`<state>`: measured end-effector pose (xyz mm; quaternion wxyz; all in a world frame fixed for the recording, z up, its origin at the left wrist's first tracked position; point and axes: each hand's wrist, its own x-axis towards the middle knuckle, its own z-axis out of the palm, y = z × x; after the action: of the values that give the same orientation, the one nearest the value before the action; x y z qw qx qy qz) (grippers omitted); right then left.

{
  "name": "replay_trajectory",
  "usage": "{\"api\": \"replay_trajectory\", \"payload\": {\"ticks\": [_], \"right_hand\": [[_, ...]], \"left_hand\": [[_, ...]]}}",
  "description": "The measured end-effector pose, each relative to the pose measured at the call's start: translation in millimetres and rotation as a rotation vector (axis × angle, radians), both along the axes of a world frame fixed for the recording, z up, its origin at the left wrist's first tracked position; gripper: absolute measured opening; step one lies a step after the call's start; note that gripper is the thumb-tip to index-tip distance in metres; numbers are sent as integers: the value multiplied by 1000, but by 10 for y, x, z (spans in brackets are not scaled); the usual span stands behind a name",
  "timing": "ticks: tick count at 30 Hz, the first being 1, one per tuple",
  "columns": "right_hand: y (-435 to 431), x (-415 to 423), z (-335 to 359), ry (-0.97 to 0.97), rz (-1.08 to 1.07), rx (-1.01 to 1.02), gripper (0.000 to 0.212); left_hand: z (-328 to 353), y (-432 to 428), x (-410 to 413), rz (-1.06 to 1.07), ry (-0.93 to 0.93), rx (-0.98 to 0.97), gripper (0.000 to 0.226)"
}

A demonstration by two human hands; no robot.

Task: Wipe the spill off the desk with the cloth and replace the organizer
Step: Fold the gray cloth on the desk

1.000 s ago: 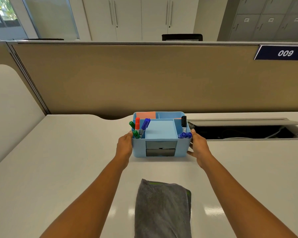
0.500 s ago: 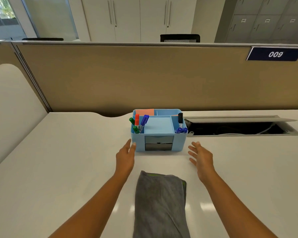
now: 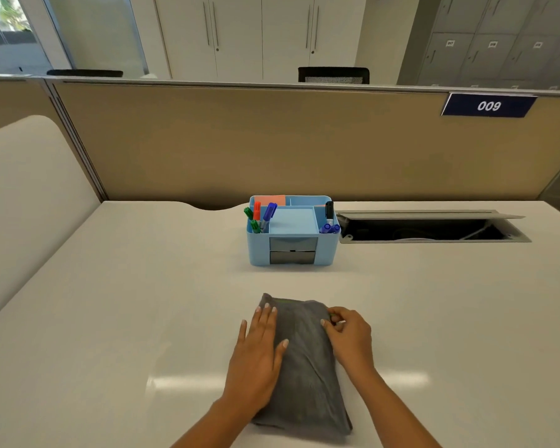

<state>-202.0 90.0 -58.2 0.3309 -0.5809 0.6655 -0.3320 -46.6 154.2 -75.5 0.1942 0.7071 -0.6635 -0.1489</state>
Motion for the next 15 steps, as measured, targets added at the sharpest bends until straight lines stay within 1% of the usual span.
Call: {"api": "replay_trajectory", "payload": {"ticks": [3,6,9,12,15], "right_hand": [[-14,23,25,33,-11,2,28],[-27,26,47,84,-3,5,23],[-84,2,77,108,-25,13,21],[-133,-43,101,89,-71,-9,19],[-113,-90,81,100,-9,12,21]], "left_hand": [[-63,94,6,-28,-136,69,61],[-102,150,13,-53,-222,112,63],[-114,175,19,-60,-239,124,63],[-110,180,16,-75,-250,118,62],[-100,185,15,-83,-264,122,62]]}}
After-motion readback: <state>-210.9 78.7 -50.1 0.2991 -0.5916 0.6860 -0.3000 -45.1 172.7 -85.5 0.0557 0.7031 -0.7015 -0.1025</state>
